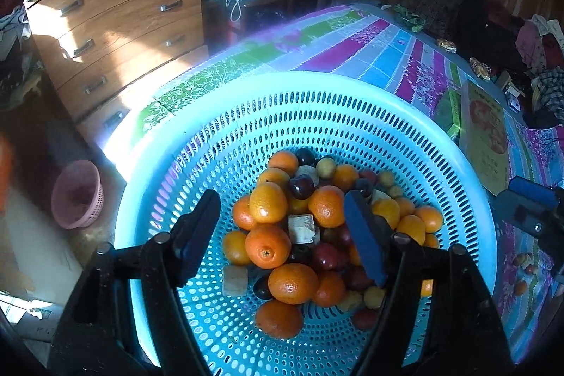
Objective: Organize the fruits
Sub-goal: 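Open both tools to drop the plums into the basket, then withdraw both tools from the basket back to the fruits on the bed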
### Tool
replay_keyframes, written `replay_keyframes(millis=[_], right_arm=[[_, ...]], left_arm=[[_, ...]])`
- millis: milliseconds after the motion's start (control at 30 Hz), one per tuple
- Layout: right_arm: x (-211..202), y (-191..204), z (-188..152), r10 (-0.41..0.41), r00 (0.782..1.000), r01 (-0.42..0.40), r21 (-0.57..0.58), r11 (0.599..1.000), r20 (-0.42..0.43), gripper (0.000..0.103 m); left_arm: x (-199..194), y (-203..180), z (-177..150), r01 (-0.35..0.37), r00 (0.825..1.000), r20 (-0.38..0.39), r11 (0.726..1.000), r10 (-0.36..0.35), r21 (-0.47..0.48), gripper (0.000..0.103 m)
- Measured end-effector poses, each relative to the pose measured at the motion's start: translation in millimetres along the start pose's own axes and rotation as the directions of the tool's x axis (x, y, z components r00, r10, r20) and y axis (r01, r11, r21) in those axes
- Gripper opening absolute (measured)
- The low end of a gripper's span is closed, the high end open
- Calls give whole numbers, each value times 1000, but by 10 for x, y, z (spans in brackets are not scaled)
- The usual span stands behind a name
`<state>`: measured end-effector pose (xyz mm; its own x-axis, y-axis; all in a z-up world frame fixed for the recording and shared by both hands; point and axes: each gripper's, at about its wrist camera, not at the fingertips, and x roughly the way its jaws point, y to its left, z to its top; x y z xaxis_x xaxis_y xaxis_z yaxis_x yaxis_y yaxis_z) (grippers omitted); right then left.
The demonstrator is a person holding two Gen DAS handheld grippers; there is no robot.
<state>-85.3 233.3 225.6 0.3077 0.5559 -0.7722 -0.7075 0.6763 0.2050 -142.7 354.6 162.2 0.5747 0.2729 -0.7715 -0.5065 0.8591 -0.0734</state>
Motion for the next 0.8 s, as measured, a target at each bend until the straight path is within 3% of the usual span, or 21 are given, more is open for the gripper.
replay_keyframes(millis=[267,400,467,800], right_arm=[[-193,-14,-20,-30,999,30,-10,999,44,67],[-377,-94,-49,-59,994,58,13,998,91,77],[-515,-148,-81,-82,988,80,27,996,127,81],[-1141,-594,-359,-183,957,160,118,980,225,86]], left_arm=[[-111,-122,14,-11,1000,18,1000,10,23,74],[-210,-209,37,-12,999,40,999,11,40,74],[-274,-283,50,-3,999,53,999,0,54,74],[-518,-938,46,53,992,105,984,-72,172,79]])
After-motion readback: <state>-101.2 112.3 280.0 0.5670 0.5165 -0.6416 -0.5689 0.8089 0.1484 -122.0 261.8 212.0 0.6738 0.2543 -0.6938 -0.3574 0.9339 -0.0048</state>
